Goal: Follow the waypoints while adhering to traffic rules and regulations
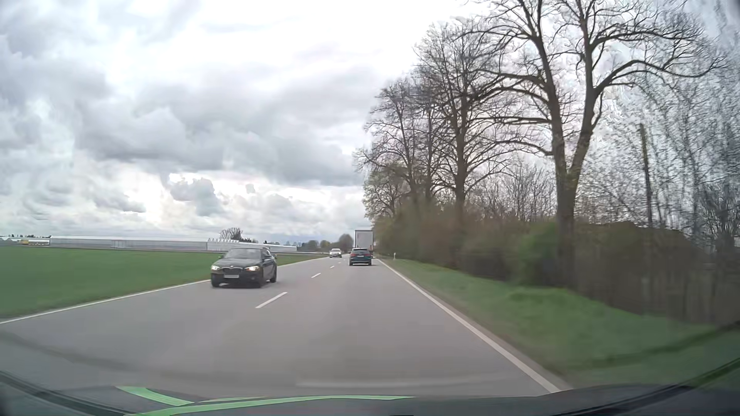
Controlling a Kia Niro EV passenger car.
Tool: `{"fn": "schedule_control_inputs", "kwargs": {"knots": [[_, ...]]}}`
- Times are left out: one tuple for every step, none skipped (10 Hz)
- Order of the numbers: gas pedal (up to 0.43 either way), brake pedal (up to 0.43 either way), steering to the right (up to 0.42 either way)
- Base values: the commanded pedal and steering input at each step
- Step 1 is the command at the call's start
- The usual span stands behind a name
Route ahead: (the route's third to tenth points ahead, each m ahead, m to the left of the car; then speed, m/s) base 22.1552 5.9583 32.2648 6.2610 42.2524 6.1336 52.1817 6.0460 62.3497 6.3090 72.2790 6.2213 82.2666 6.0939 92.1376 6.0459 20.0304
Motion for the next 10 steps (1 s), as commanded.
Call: {"fn": "schedule_control_inputs", "kwargs": {"knots": [[0.228,0.000,0.002],[0.228,0.000,0.002],[0.228,0.000,0.002],[0.228,0.000,0.002],[0.228,0.000,0.002],[0.228,0.000,0.002],[0.228,0.000,0.002],[0.228,0.000,0.002],[0.228,0.000,0.002],[0.228,0.000,0.002]]}}
